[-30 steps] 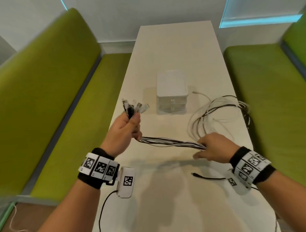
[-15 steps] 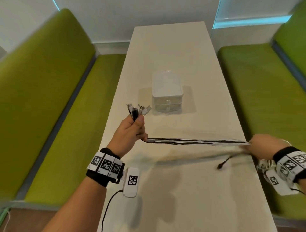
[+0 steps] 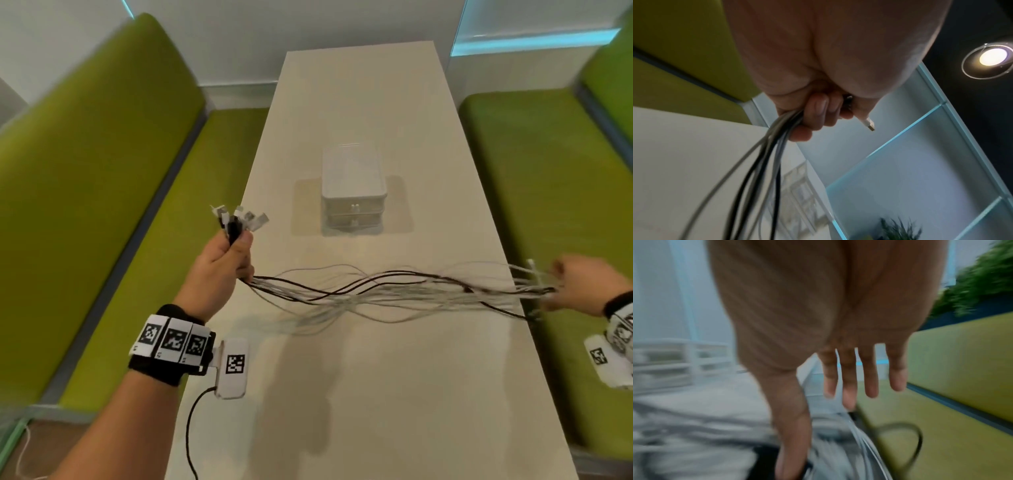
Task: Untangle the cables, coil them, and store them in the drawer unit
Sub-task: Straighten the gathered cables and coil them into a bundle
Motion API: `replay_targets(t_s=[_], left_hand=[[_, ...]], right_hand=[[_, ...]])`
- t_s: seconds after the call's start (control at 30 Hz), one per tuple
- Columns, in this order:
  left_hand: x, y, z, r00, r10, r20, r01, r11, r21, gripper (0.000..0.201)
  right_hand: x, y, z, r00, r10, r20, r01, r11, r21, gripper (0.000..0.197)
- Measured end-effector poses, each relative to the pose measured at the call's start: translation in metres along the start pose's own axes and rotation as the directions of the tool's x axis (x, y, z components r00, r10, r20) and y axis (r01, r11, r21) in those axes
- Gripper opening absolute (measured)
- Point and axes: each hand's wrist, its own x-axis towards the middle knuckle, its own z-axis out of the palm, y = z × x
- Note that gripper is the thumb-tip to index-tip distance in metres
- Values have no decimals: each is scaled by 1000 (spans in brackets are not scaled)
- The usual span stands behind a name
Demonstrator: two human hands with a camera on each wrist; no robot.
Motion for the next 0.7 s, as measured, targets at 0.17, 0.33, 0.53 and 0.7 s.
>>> replay_targets(t_s=[0.17,0.33,0.53,0.7], left_hand=[[-10,6,43,989,-33,141,57,985,-165,24],[-22,17,89,964,-14,265,139,878,-459,9],[-21,13,79,968,-17,250,154,828,-539,18],[-13,3,38,993,-48,106,98,833,-544,20]], right_hand=[[-36,-106,-15,896,-440,-53,442,896,45,89],[-103,-226,5,596,-797,-98,772,535,344,134],[-102,-238,33,699,-715,-7,704,685,189,42],[-53,-122,29,944,-309,116,321,940,-117,68]])
